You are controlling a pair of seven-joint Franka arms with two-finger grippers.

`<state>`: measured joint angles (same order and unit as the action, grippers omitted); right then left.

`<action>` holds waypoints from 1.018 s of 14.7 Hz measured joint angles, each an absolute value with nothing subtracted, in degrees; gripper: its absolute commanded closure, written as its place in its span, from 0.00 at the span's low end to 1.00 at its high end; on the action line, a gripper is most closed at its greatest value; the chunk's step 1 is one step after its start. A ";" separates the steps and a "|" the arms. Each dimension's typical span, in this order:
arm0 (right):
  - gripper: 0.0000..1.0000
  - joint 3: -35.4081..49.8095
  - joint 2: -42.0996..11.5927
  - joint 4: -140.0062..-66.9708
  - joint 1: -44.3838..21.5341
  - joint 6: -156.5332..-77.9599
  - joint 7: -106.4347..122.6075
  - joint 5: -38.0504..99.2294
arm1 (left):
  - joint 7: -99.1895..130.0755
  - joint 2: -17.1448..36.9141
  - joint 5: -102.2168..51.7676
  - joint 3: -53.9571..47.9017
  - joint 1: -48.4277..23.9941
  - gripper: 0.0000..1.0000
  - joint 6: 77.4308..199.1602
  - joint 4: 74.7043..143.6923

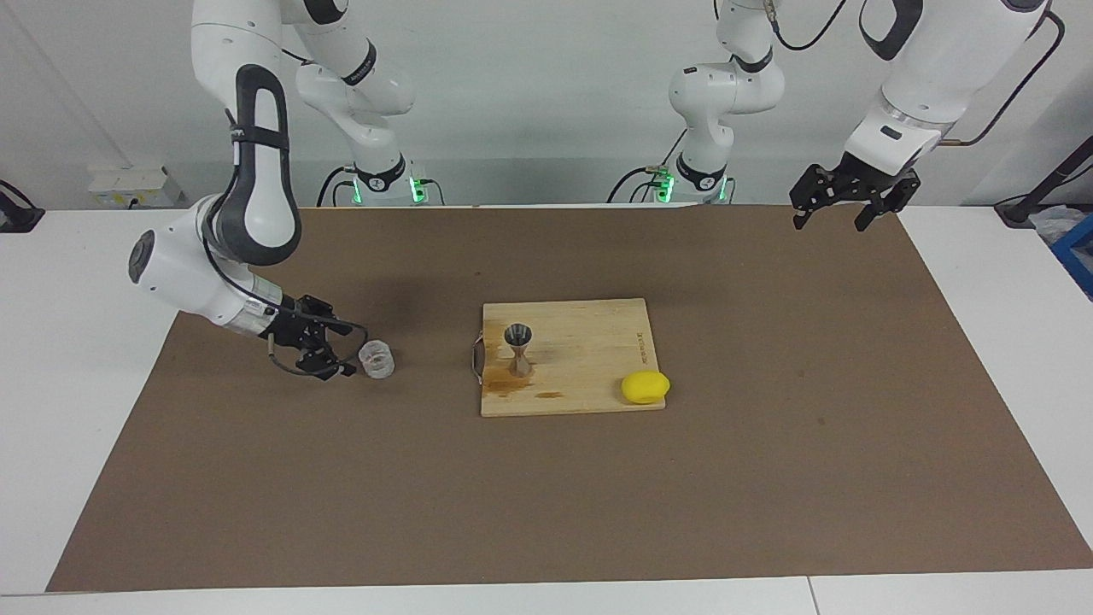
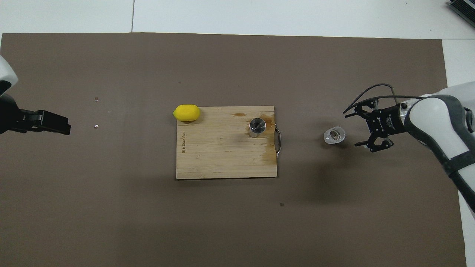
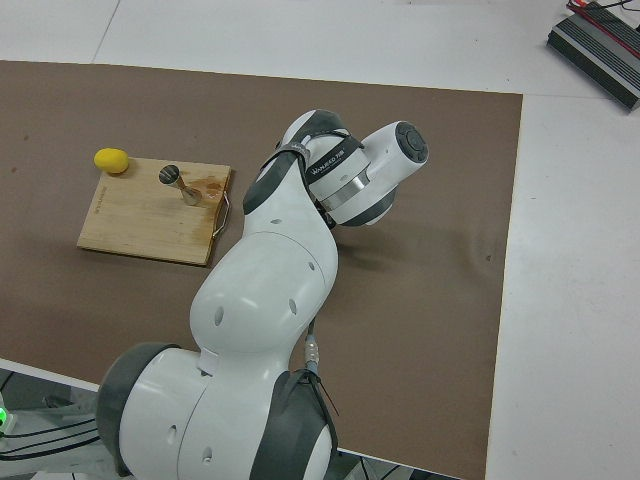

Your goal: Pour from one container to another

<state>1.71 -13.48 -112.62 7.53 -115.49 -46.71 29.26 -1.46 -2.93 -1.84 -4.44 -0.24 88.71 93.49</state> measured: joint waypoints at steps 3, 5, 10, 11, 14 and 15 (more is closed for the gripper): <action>0.01 1.93 -10.48 -112.66 3.30 -115.11 -43.67 19.93 | -1.46 -2.93 -1.84 -4.44 -0.24 0.00 88.71 93.49; 0.01 1.99 -9.94 -112.67 0.10 -115.12 -38.80 15.44 | -1.46 -2.93 -1.84 -4.44 -0.24 0.00 88.71 93.49; 0.01 1.90 -7.16 -112.32 -1.81 -115.41 -31.13 6.90 | -1.46 -2.93 -1.84 -4.44 -0.24 0.00 88.71 93.49; 0.01 1.80 -5.92 -112.08 -1.79 -115.42 -29.63 6.58 | -1.46 -2.93 -1.84 -4.44 -0.24 0.00 88.71 93.49; 0.01 1.67 -1.71 -111.02 -1.14 -114.60 -26.94 3.78 | -1.46 -2.93 -1.84 -4.44 -0.24 0.00 88.71 93.49; 0.01 1.58 -0.70 -110.19 -0.91 -113.15 -26.08 2.93 | -1.46 -2.93 -1.84 -4.44 -0.24 0.00 88.71 93.49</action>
